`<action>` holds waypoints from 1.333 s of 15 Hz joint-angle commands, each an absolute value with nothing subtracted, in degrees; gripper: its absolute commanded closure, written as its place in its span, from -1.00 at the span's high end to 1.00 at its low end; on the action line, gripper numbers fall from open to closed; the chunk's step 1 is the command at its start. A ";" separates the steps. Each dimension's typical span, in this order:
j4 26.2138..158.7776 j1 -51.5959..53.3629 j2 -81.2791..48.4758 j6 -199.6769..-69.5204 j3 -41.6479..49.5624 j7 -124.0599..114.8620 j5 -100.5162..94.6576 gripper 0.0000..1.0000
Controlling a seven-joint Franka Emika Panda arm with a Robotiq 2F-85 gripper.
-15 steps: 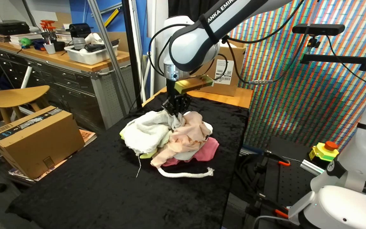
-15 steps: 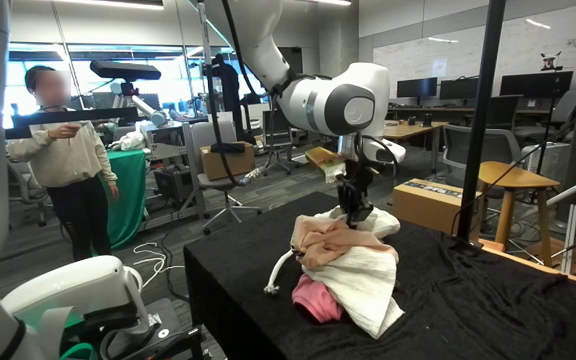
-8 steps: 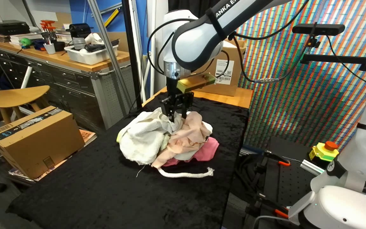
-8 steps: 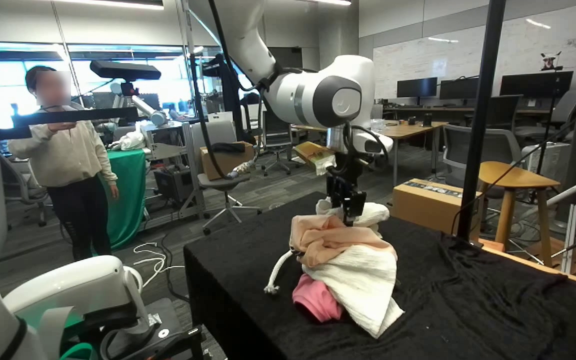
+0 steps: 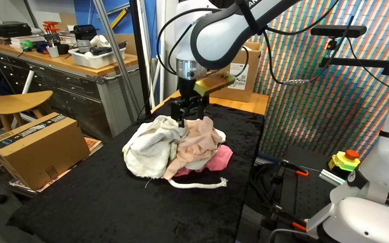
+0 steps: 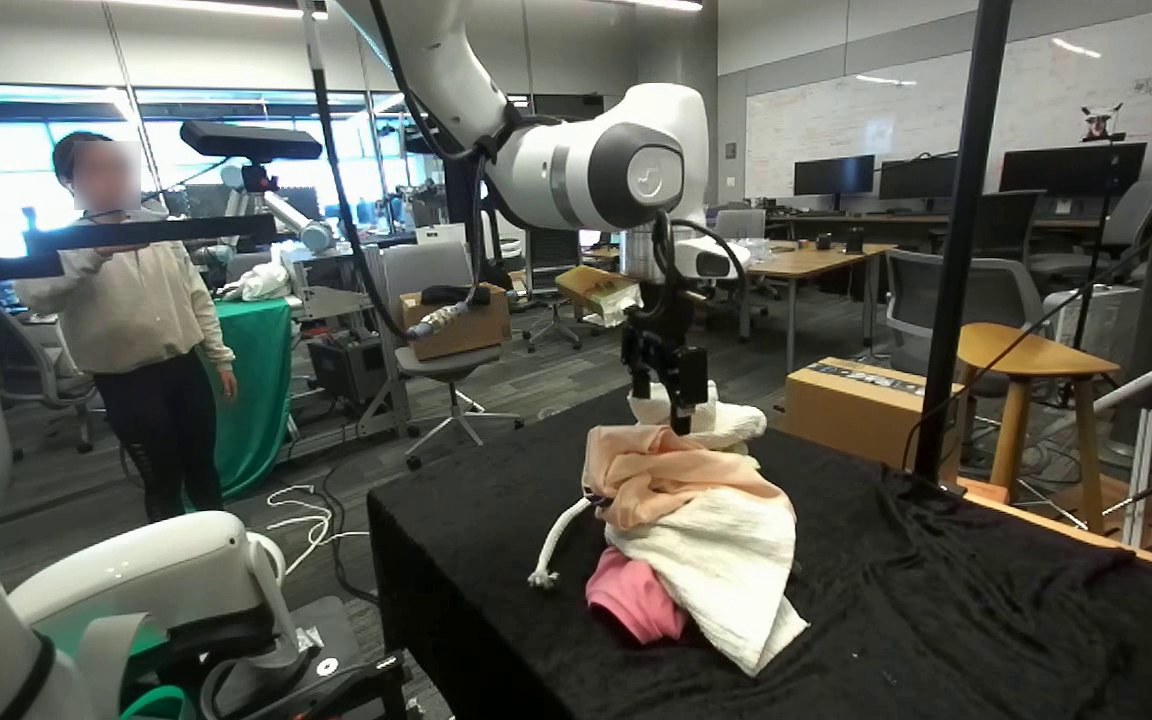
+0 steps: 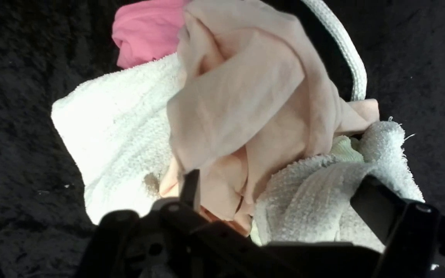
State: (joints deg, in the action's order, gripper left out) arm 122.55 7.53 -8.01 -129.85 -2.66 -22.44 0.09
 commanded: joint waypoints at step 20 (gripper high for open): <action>158.91 13.36 44.73 -133.55 -13.44 -14.46 4.17 1.00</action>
State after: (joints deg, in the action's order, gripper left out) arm 152.78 13.84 36.23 -130.01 -11.74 -12.74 4.02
